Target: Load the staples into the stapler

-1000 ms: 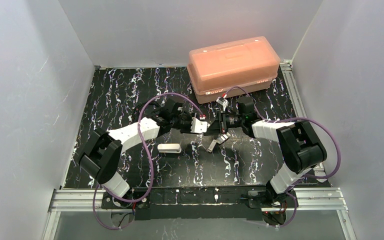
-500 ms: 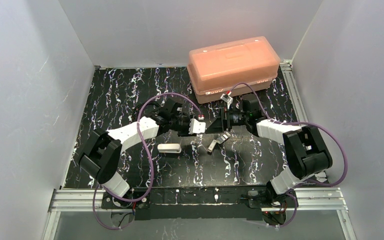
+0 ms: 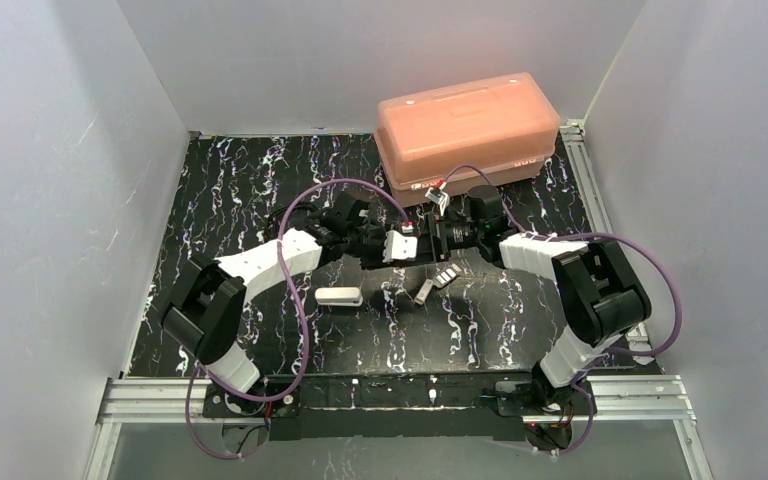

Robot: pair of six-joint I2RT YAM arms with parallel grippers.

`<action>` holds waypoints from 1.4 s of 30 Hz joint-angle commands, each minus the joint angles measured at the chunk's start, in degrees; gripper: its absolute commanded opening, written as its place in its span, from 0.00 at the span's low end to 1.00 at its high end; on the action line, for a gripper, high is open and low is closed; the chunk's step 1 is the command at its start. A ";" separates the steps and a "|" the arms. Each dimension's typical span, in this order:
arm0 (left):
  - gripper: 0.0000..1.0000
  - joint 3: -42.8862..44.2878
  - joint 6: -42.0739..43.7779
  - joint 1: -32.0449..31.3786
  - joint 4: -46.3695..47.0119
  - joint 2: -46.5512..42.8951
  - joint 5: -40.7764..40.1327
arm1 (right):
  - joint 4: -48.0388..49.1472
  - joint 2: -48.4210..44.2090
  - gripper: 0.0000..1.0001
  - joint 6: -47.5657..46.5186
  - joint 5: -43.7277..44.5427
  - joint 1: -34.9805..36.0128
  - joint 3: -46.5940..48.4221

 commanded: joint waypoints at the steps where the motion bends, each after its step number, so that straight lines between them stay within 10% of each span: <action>1: 0.00 2.31 -0.03 -0.87 -1.40 0.77 0.02 | 3.73 1.22 0.97 2.41 -1.60 0.54 3.12; 8: 0.00 2.32 0.66 -1.26 -1.85 0.75 -1.07 | 1.58 2.34 0.86 1.88 0.33 0.62 4.07; 21: 0.00 1.69 -0.79 -1.28 0.17 -0.19 -2.94 | 1.17 3.41 0.34 0.51 -0.56 0.50 4.05; 27: 0.15 0.46 -3.09 -1.26 2.71 -1.08 -3.74 | 2.38 3.36 0.01 1.26 -1.45 0.56 4.08; 42: 0.59 -3.09 -6.63 0.42 8.35 -4.02 -2.86 | 1.25 2.76 0.01 -2.61 -2.82 0.36 3.97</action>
